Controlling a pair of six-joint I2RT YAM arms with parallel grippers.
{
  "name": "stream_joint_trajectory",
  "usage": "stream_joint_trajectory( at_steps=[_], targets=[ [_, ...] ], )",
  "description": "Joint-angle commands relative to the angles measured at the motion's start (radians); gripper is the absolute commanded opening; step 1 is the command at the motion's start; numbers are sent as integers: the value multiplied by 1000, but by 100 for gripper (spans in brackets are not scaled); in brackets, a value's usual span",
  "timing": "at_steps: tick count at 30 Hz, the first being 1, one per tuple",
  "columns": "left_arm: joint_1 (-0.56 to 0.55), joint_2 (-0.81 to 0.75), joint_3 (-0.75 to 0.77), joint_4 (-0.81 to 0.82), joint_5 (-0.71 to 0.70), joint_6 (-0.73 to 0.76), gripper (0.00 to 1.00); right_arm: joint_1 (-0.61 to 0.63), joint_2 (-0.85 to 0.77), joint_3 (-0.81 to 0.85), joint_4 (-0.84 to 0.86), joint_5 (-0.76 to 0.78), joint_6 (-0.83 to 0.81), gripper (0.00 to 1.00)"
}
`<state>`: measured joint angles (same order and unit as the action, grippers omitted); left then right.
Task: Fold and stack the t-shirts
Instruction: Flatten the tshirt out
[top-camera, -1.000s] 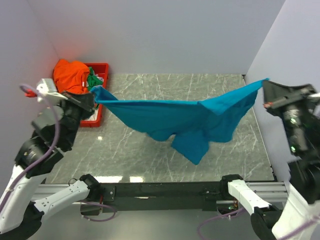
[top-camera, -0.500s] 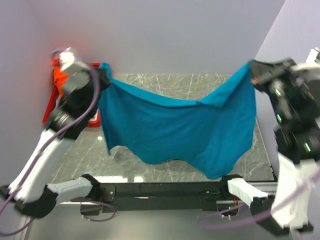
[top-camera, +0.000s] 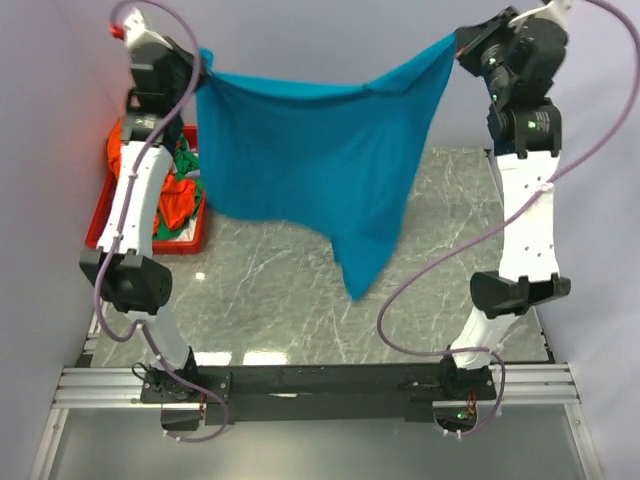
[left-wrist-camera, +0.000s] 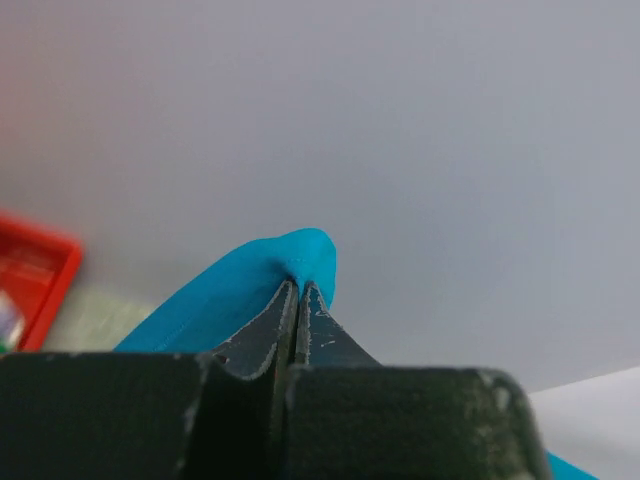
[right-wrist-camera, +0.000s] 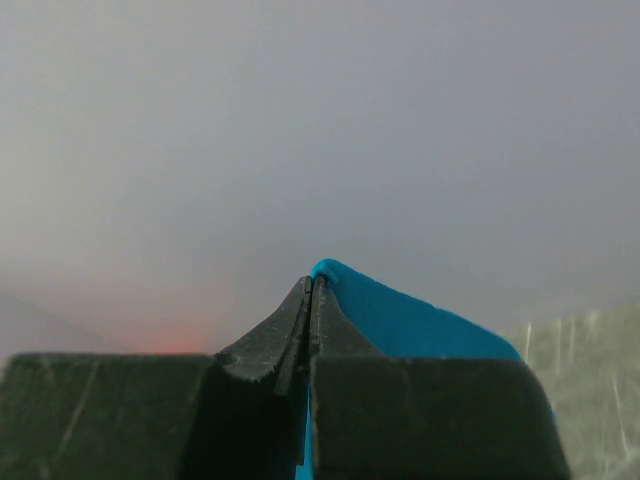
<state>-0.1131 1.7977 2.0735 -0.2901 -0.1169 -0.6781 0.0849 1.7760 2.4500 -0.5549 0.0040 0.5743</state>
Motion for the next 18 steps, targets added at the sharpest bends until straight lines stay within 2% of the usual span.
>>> stream_joint_trajectory(
  at_steps=[1,3,5,6,7,9,10,11,12,13,15,16,18],
  targets=[
    [39,-46,177,117,174,-43,0,-28,-178,51,200,44,-34,0],
    [50,-78,156,131,183,-35,0,-30,-251,-107,265,50,-28,0],
    [58,-139,62,146,172,-28,0,-31,-346,-245,276,47,-25,0],
    [61,-167,10,161,169,-34,1,-30,-377,-296,279,36,-13,0],
    [64,-194,-107,201,178,-38,1,-30,-441,-409,280,31,-8,0],
    [67,-271,-217,215,187,-63,0,-28,-516,-546,283,27,18,0],
    [67,-296,-274,223,197,-73,0,-30,-603,-622,289,21,28,0],
    [67,-354,-409,264,209,-92,0,-30,-650,-789,303,16,39,0],
    [67,-385,-485,279,214,-107,1,-30,-697,-878,311,13,62,0],
    [67,-415,-638,295,212,-127,1,-30,-793,-1049,312,16,76,0],
    [67,-506,-786,361,201,-175,1,-30,-931,-1222,302,5,120,0],
    [66,-533,-922,370,198,-188,1,-30,-979,-1384,293,4,134,0],
    [66,-610,-1057,405,201,-239,1,-30,-1071,-1556,280,7,189,0]
  ],
)
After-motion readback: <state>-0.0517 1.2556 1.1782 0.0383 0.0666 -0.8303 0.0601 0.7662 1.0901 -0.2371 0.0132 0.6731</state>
